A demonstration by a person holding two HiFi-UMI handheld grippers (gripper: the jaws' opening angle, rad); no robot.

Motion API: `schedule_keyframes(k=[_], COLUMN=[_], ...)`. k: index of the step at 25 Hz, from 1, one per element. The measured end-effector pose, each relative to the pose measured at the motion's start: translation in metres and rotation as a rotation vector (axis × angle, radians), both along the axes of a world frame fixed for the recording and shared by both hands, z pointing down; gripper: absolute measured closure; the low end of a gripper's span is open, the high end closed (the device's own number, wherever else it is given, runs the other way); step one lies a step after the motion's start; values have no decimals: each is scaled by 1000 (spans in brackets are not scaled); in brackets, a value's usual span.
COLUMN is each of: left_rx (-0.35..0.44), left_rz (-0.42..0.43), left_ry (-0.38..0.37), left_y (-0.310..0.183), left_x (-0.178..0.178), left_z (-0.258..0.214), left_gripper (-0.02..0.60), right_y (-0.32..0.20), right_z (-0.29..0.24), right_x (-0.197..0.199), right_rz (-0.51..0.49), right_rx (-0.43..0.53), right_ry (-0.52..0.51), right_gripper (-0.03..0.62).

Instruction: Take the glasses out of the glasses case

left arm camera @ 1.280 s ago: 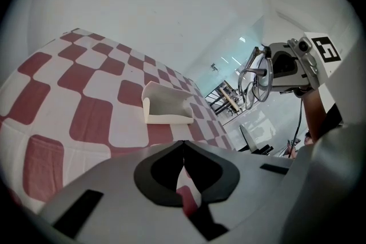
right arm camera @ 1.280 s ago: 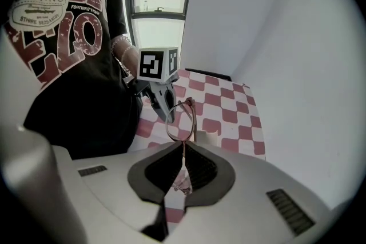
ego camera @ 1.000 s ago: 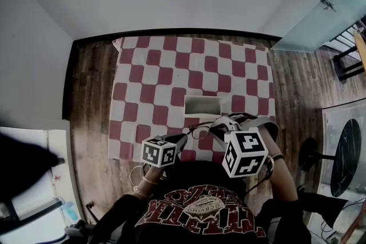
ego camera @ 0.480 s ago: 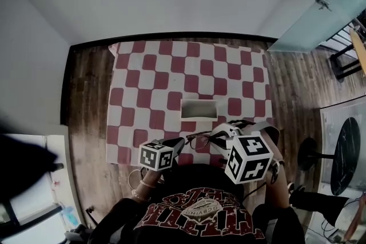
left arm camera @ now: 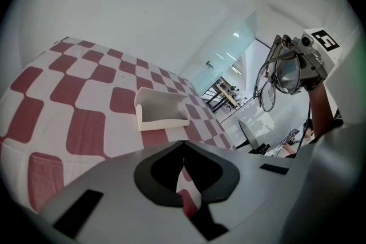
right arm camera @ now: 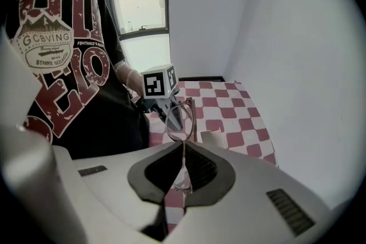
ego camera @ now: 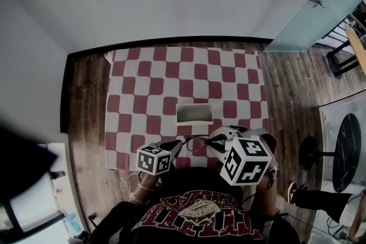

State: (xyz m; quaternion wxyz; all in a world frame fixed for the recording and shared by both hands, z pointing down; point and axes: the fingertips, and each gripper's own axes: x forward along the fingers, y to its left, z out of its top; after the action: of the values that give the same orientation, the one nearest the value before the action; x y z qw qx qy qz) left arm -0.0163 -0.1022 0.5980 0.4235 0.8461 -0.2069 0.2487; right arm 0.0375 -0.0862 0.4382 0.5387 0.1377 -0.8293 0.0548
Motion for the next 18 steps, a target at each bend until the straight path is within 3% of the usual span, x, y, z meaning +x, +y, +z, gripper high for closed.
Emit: schedule_keyframes(k=[9,14,18], left_rx=[70,156,185], left_rz=[123,141,118], left_ry=[-42,-76,-35], left_y=[11,6,-5], left_x=[20,21,27], left_z=[-9,-22,-43], left_gripper=[572,572,572], right_y=[-3,-2,-2], right_z=[-17,-22,-25], right_x=[16,20,20], right_rz=[84,84,70], right_rx=[25,36,37], right_ry=[-32,-30,-29], right_gripper=[565,565,565])
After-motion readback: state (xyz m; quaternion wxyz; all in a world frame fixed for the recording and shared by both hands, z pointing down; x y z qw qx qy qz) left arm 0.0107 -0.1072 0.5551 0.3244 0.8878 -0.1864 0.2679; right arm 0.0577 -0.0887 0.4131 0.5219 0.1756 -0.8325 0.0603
